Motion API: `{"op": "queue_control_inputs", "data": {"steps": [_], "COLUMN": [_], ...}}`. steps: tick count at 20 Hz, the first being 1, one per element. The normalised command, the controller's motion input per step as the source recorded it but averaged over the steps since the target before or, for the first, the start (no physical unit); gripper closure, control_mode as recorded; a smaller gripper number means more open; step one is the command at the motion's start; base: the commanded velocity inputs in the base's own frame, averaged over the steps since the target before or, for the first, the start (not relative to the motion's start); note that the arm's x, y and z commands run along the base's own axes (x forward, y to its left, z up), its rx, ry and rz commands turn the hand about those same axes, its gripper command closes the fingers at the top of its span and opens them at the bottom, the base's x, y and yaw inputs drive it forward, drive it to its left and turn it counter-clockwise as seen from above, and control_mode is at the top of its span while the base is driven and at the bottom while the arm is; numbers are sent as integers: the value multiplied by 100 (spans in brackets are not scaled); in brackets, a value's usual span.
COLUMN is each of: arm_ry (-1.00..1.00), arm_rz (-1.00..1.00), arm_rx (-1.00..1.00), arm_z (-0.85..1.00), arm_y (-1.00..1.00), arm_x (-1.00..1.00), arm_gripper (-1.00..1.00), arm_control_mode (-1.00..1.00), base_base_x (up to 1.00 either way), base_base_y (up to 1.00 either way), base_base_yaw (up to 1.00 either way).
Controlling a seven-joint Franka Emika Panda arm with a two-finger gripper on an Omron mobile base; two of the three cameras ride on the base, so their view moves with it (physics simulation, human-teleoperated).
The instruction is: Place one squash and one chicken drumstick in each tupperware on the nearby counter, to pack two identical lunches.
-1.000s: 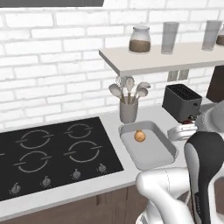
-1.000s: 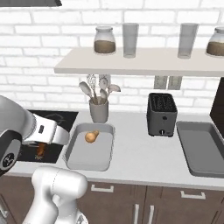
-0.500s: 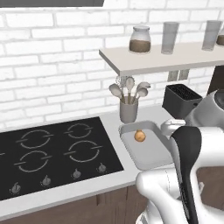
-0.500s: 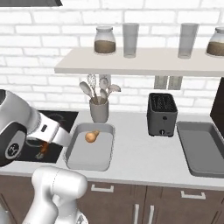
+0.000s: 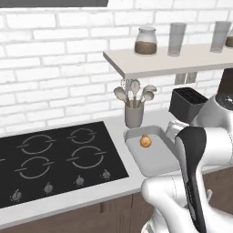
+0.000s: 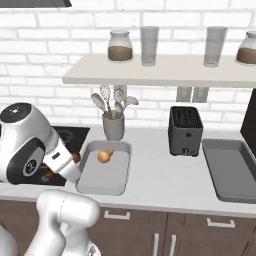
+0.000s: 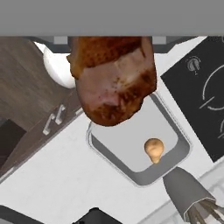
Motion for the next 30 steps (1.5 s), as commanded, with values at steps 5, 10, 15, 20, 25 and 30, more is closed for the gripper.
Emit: {"op": "queue_control_inputs", "data": {"steps": [5,10,15,20,25,30], "arm_ry": [3,0,0,0,0,0], "arm_rz": [-20,-5,0,0,-1,-2], "arm_rx": [0,0,1,1,0,1], "arm_z": [-24,-33,-40,-40,-40,-30], "arm_y": [0,0,0,-4,-12,-1], "arm_x": [43,61,55,37,18,24], "arm_gripper": [100,100,100,100,100,100], "arm_control_mode": [-100,-100,-100,-100,-100,-100], "base_base_x": [0,0,0,0,0,0], "base_base_y": [0,0,0,0,0,0], "base_base_yaw": [0,0,0,0,0,0]}}
